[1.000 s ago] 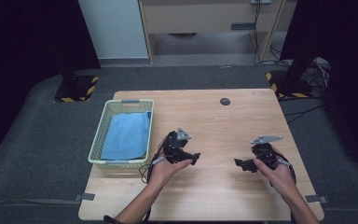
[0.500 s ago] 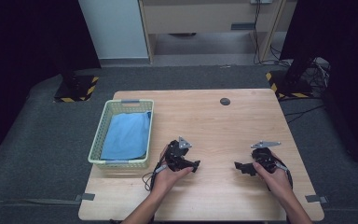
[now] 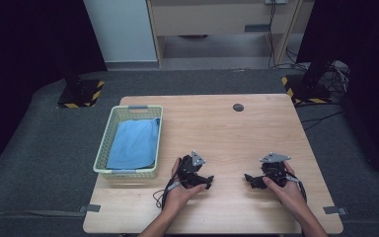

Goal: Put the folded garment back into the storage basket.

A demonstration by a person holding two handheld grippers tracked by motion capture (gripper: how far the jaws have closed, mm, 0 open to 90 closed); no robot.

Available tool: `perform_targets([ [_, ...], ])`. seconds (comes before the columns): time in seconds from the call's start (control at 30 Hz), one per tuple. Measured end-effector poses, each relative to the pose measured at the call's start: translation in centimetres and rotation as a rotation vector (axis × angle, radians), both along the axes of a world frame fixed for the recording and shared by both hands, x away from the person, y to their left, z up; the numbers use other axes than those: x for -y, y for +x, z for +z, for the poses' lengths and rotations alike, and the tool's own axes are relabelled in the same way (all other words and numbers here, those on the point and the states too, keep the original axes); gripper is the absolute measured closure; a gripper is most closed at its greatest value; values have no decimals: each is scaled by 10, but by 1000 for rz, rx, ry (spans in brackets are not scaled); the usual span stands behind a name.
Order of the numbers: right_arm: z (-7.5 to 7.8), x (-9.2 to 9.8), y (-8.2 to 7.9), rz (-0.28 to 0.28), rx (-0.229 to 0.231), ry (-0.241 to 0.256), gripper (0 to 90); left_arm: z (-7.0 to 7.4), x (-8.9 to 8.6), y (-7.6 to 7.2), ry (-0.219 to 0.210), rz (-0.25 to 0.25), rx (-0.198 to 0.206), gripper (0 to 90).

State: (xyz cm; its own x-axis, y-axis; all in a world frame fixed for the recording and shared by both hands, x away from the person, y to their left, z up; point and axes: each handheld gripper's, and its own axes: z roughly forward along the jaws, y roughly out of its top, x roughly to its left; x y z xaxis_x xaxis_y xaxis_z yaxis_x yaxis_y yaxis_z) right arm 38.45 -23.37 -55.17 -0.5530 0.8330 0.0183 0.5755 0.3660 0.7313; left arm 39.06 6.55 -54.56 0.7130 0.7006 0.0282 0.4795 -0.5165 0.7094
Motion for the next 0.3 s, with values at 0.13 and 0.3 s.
perform_targets([
  [0.13, 0, 0, -2, 3, 4, -14, 8, 0, 0, -2, -1, -8, -3, 5],
  [0.3, 0, 3, -5, 23, 3, -13, 8, 0, -2, -6, 1, -21, -6, 0],
])
